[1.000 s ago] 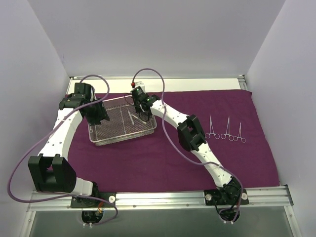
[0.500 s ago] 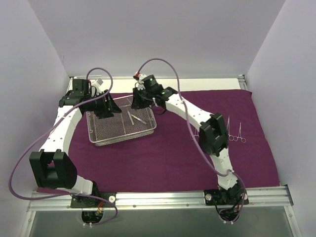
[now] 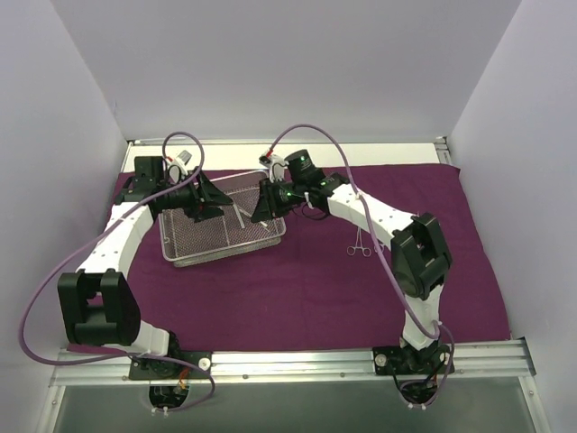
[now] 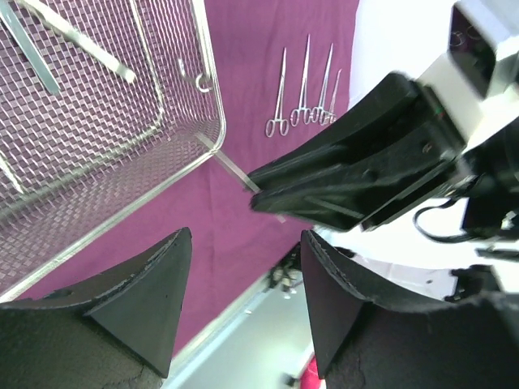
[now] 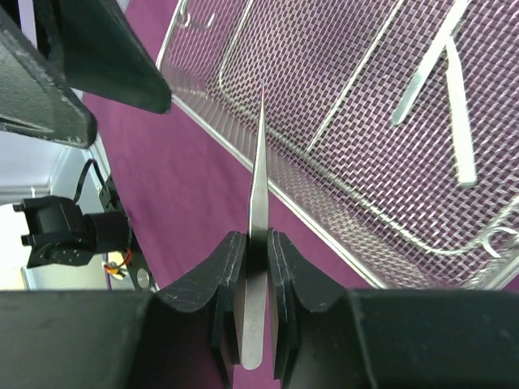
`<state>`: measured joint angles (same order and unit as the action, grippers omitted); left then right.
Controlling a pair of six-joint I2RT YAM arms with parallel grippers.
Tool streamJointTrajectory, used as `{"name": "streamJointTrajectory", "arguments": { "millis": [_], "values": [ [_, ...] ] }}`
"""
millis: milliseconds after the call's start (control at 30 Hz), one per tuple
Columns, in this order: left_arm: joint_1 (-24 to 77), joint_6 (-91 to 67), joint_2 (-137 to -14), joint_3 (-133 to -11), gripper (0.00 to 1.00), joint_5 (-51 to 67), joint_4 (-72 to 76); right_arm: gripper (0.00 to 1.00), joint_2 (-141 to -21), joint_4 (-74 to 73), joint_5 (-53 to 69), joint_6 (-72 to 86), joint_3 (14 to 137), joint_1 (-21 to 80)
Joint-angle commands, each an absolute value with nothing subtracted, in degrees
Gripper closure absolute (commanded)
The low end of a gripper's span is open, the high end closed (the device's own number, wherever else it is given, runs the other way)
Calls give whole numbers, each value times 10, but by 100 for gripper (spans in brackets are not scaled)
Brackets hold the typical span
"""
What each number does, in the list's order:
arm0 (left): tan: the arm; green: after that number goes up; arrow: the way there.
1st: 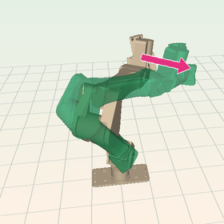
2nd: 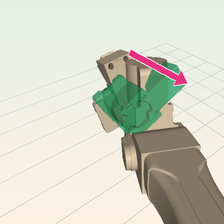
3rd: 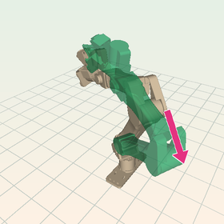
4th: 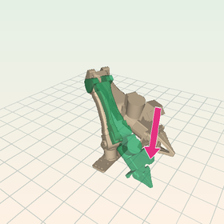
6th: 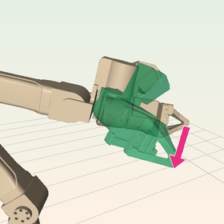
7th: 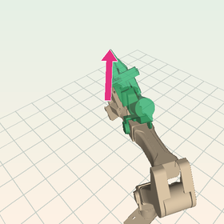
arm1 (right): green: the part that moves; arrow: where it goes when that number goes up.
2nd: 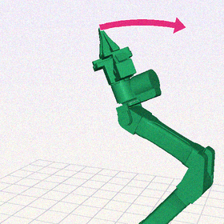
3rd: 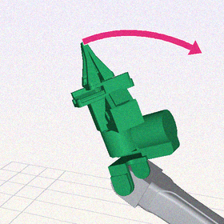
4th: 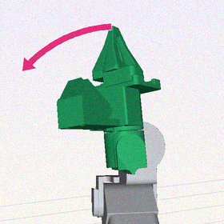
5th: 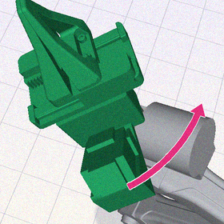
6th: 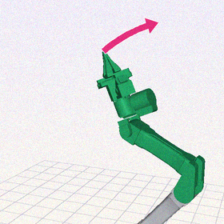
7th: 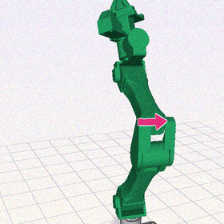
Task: Open and lay out the surgical kit
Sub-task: Place the medical item in the surgical kit.
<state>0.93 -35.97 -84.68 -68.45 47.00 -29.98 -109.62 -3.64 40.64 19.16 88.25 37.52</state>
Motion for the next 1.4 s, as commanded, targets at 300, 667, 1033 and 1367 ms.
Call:
{"name": "streamJointTrajectory", "arguments": {
  "millis": [300, 667, 1033, 1367],
  "values": [
    [69, -454, -868, -721, 41, 379, -329, 100, -1077, -61, 386, 161, 939, 417],
    [80, -460, -881, -746, 51, 339, -381, 100, -1070, -77, 341, 142, 944, 435],
    [108, -438, -912, -805, 98, 292, -459, 82, -1106, -148, 318, 118, 1020, 446],
    [122, -453, -921, -851, 98, 192, -549, 64, -1153, -301, 134, 62, 1112, 502]
  ]
}}
